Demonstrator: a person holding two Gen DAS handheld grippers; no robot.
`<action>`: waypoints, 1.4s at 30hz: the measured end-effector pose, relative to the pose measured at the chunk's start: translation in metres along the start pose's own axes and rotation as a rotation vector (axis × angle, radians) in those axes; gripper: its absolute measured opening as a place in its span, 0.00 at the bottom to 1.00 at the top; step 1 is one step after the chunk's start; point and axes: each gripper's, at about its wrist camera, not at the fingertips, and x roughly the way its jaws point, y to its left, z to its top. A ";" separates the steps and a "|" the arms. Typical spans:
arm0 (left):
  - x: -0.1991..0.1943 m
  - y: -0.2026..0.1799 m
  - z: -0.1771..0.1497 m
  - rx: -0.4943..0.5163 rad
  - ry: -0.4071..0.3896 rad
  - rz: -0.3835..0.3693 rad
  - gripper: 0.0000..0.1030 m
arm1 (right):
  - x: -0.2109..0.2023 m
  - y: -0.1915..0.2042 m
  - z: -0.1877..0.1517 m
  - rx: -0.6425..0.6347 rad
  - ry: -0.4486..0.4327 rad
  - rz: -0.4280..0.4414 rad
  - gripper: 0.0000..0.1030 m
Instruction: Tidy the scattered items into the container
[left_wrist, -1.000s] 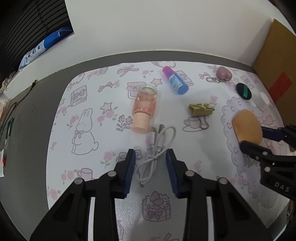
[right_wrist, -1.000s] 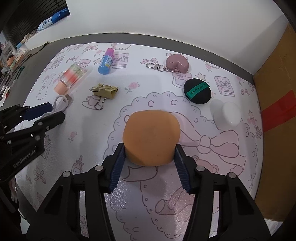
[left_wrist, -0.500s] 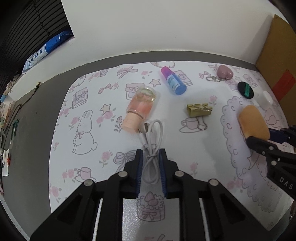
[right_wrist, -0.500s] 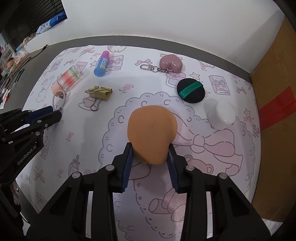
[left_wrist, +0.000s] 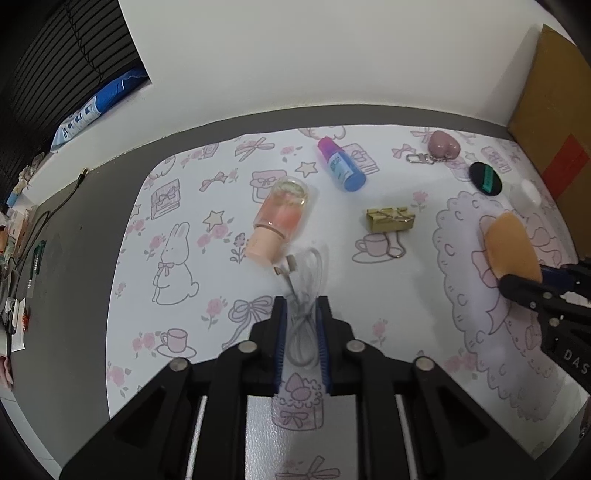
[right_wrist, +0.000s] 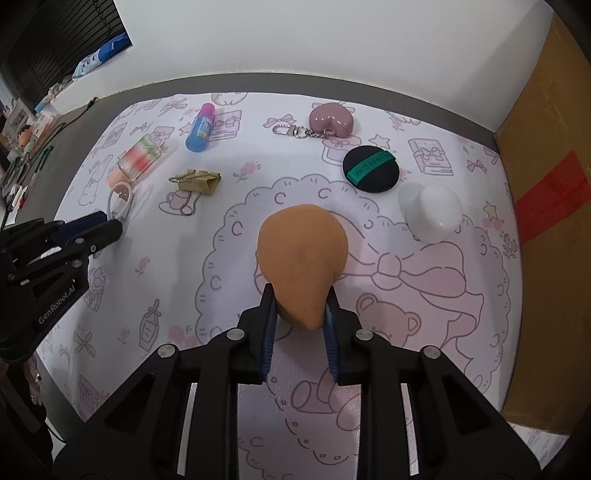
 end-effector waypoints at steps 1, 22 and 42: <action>-0.001 0.000 0.000 0.002 0.000 0.001 0.12 | -0.001 0.000 0.000 -0.001 0.002 -0.002 0.23; 0.004 -0.001 -0.005 0.011 0.005 0.116 0.60 | -0.016 -0.002 -0.007 -0.008 -0.007 -0.003 0.23; 0.013 0.023 -0.002 -0.123 0.030 -0.024 0.15 | 0.005 -0.008 -0.003 0.003 0.022 0.004 0.24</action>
